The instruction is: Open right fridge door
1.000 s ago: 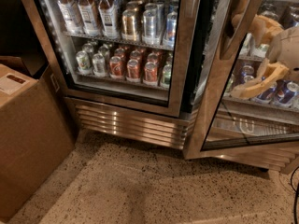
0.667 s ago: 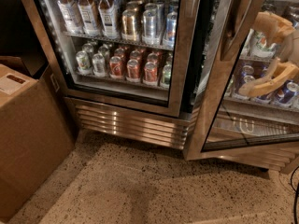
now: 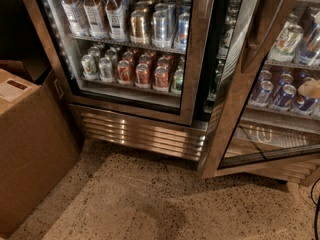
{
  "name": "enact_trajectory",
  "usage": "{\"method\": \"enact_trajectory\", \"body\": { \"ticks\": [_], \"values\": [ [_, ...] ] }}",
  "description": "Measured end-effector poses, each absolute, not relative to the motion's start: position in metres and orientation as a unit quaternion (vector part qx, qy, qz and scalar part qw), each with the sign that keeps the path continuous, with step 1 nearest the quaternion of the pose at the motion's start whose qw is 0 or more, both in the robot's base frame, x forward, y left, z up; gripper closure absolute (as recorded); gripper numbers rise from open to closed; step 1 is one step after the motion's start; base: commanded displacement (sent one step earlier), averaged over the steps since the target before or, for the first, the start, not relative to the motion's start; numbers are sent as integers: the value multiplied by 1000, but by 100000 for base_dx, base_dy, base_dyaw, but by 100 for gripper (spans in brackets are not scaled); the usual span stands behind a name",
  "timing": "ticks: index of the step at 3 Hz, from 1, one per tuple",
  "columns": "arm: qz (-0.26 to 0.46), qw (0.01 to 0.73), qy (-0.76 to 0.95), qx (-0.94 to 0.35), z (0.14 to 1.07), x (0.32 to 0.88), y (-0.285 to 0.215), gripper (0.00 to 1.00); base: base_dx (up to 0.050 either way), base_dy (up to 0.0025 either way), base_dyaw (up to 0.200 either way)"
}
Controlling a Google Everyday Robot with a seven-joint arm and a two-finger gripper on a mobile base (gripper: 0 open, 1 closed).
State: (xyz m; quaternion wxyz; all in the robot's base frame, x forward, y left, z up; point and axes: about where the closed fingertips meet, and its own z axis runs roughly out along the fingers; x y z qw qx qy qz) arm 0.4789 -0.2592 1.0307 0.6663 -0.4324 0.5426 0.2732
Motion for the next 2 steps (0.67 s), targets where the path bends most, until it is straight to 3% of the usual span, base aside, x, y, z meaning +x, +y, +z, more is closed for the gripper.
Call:
{"method": "enact_trajectory", "body": {
  "ticks": [2],
  "values": [
    [260,660,546,-445,1031,479,-256,0,0,0,0]
  ]
}}
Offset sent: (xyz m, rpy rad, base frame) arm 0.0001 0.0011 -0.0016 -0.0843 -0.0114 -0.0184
